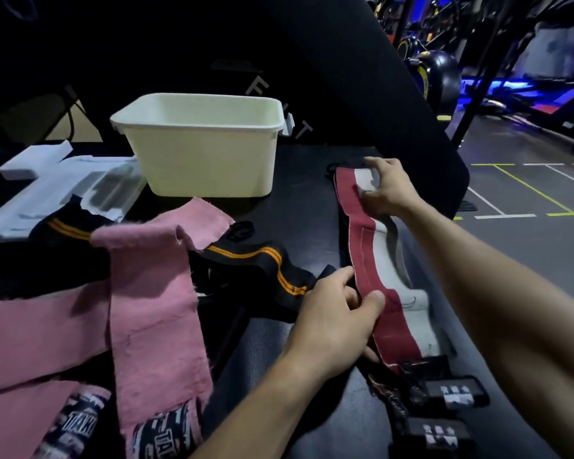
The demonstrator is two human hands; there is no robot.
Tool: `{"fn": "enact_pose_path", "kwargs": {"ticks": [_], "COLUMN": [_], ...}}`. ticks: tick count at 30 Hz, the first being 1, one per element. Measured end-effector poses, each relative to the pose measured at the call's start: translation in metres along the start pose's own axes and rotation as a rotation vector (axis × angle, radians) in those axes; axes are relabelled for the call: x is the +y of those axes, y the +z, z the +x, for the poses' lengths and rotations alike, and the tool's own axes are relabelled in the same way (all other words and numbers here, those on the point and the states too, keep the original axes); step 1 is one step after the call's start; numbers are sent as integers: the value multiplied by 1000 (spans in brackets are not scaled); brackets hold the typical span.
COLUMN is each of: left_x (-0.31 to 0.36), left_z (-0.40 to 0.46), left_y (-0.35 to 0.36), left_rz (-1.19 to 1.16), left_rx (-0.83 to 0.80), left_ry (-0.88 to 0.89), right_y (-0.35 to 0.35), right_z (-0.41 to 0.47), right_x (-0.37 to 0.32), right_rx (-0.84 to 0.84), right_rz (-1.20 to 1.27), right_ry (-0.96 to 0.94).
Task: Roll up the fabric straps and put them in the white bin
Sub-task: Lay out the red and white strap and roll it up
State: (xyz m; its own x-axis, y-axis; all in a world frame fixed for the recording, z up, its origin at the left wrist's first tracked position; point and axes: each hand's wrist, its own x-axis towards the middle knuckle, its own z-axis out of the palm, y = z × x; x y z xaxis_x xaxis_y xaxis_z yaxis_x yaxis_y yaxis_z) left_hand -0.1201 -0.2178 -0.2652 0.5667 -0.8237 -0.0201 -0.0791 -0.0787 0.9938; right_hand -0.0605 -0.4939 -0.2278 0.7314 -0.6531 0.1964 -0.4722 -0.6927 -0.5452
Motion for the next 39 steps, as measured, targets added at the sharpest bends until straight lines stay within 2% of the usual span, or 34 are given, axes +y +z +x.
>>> {"fn": "enact_pose_path", "kwargs": {"ticks": [2,4,8,10,13,15,18,20,22,25,30,36,39], "left_x": [-3,-6,-6,-5,-5,-4,-2,-1,1,5,7,11,12], "left_z": [1,3,3,2,4,4,3,2,0,-3,-6,-16,-32], "left_y": [0,1,2,4,4,3,1,0,0,-1,-1,-1,-6], "left_rz": [14,26,73,74,91,103,162,206,219,223,257,291,284], "left_rx": [-3,-1,-2,-14,-4,-35,-58,-69,-76,-68,-57,-29,-35], "left_ry": [8,17,10,0,-7,3,9,25,25,9,19,18,55], "right_y": [-9,-17,-25,-23,-20,-15,-5,-1,-5,-21,-45,-56,-57], "right_z": [-5,-11,-43,-67,-97,-109,-122,-129,-135,-153,-219,-302,-333], "right_x": [-8,-16,-45,-56,-61,-54,-38,-29,-25,-30,-24,-12,-9], "right_rx": [-57,-82,-260,-261,-158,-175,-351,-454,-473,-423,-293,-80,79], "right_rz": [-53,-219,-449,-514,-598,-599,-531,-449,-305,-114,-26,129,190], "right_ry": [-42,-57,-182,-255,-244,-208,-176,-133,-98,-110,-171,-233,-216]}}
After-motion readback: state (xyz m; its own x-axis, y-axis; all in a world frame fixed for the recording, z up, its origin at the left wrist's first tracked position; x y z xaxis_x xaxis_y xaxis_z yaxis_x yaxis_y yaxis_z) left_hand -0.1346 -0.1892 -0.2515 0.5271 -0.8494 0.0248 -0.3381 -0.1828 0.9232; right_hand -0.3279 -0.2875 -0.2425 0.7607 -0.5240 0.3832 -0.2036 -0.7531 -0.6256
